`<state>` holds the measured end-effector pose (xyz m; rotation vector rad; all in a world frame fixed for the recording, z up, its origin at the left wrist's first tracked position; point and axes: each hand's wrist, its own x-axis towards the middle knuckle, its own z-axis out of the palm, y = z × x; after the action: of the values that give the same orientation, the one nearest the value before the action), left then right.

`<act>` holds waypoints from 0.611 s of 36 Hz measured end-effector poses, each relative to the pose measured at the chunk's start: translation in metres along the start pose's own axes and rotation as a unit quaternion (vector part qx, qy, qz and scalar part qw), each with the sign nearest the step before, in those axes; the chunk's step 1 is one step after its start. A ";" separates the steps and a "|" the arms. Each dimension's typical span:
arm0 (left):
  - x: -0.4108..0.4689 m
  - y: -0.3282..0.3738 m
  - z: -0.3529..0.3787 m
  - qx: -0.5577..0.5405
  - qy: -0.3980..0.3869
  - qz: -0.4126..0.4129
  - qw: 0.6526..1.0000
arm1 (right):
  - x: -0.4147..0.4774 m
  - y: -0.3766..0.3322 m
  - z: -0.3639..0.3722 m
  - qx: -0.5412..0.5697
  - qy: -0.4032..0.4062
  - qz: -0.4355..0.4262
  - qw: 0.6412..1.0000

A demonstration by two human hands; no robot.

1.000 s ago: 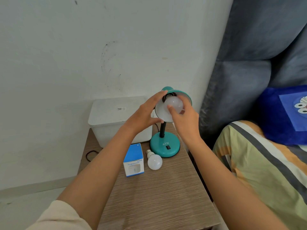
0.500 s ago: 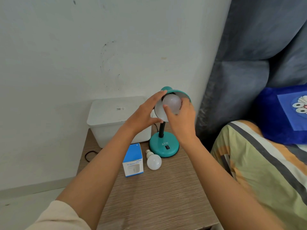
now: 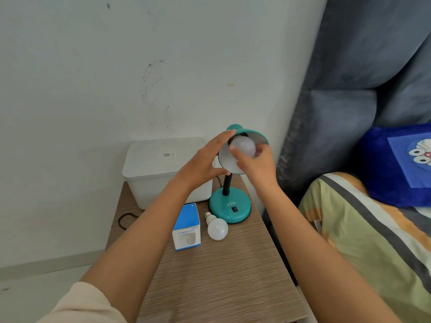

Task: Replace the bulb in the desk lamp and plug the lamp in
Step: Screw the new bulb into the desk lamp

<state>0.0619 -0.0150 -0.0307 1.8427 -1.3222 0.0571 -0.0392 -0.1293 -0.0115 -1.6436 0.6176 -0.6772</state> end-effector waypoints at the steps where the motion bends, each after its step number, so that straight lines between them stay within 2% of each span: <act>1: 0.000 0.000 0.000 -0.001 -0.002 -0.002 1.000 | 0.000 0.001 0.001 -0.008 -0.003 0.002 1.000; 5: -0.002 0.001 0.000 0.008 0.004 0.006 1.000 | 0.003 0.004 0.001 0.129 -0.046 0.096 0.986; 10: -0.002 0.001 0.000 0.003 0.001 -0.005 1.000 | 0.007 0.003 0.001 0.008 -0.046 0.033 0.998; 11: -0.002 0.001 0.000 0.004 0.002 -0.003 1.000 | 0.006 0.003 -0.001 0.034 -0.067 0.045 0.996; 14: -0.002 0.002 0.000 0.008 0.006 0.004 1.000 | 0.004 -0.004 -0.004 0.232 -0.098 0.129 0.959; 16: -0.003 0.002 0.000 0.008 0.007 0.004 1.000 | 0.006 -0.006 -0.004 0.274 -0.093 0.147 0.946; 20: -0.003 0.002 0.001 0.007 0.006 -0.001 1.000 | 0.003 -0.001 -0.003 0.259 -0.084 0.117 0.955; 22: -0.003 0.002 0.001 0.005 0.005 -0.008 1.000 | 0.000 0.003 -0.001 0.151 -0.049 0.066 0.985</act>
<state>0.0589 -0.0138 -0.0319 1.8593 -1.3035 0.0653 -0.0397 -0.1308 -0.0142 -1.3331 0.5195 -0.5586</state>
